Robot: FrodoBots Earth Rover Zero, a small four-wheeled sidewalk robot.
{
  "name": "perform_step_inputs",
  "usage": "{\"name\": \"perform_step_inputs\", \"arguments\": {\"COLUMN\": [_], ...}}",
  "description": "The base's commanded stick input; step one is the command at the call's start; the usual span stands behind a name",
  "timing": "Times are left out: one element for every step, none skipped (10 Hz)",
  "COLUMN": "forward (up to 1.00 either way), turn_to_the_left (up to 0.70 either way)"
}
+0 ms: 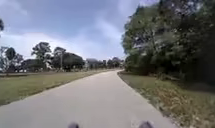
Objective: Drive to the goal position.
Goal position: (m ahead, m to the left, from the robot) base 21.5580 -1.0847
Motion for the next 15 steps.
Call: {"name": "perform_step_inputs", "arguments": {"forward": [0.7, 0.7, 0.7, 0.7, 0.7, 0.7, 0.7, 0.7, 0.7, 0.7, 0.7, 0.7, 0.7, 0.7, 0.7], "turn_to_the_left": [0.0, 0.0, 0.0, 0.0, 0.0, 0.0, 0.0, 0.0, 0.0, 0.0, 0.0, 0.0, 0.0, 0.0, 0.0]}}
